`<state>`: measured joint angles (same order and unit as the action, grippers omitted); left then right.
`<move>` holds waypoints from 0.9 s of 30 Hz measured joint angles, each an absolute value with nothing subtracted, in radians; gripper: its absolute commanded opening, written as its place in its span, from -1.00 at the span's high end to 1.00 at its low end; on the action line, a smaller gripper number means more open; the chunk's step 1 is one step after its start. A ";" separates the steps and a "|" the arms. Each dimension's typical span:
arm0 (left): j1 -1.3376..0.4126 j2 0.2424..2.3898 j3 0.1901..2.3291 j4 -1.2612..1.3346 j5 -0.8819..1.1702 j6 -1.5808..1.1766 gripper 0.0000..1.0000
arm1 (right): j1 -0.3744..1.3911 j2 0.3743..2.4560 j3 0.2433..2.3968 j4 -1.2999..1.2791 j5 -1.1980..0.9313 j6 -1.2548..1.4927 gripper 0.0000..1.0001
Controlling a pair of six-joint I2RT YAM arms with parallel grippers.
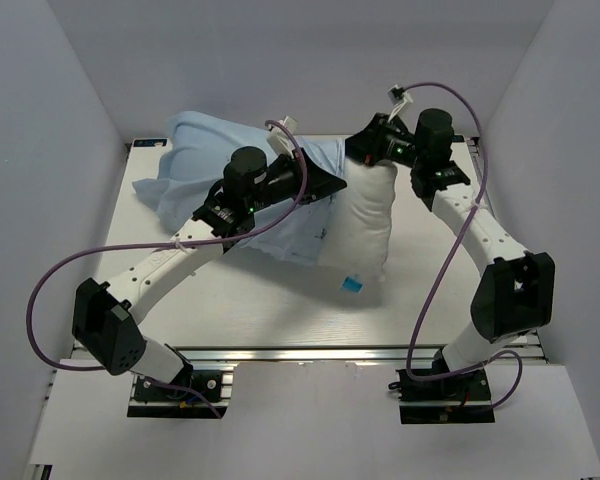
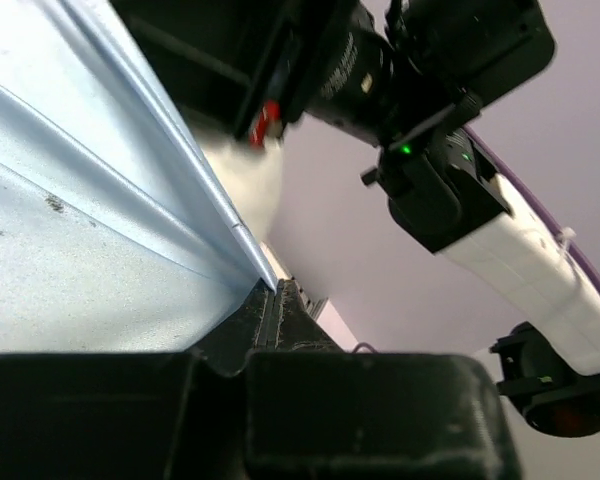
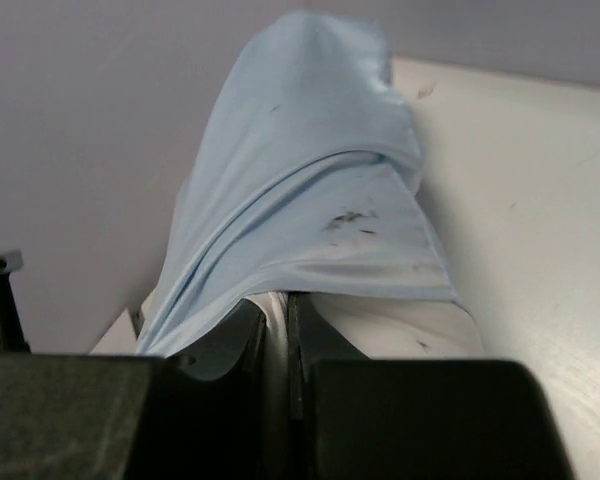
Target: Put the pillow into the pillowcase
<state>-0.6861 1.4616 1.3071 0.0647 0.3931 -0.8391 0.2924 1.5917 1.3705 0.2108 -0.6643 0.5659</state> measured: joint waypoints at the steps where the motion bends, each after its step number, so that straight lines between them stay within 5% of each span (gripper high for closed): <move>1: -0.686 1.458 1.307 0.074 0.390 -0.839 1.00 | 0.281 1.603 1.395 0.222 -0.655 0.574 1.00; 9: -0.703 1.465 1.330 0.163 0.435 -0.868 1.00 | 0.202 1.621 1.483 0.298 -0.577 0.532 1.00; 14: -0.712 1.448 1.271 0.122 0.463 -0.859 0.98 | 0.216 1.485 1.283 0.377 -0.555 0.353 1.00; 23: -0.733 1.432 1.200 -0.367 0.443 -0.706 -0.24 | 0.330 1.201 0.739 0.445 -0.543 -0.083 1.00; 27: -0.733 1.372 1.203 -0.523 0.387 -0.659 -0.40 | 0.345 1.118 0.673 0.471 -0.525 -0.169 1.00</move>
<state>-0.7326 1.3724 1.2026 -0.5232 0.3866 -0.6594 0.3447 1.1179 0.6731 0.4706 -0.5251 -0.1692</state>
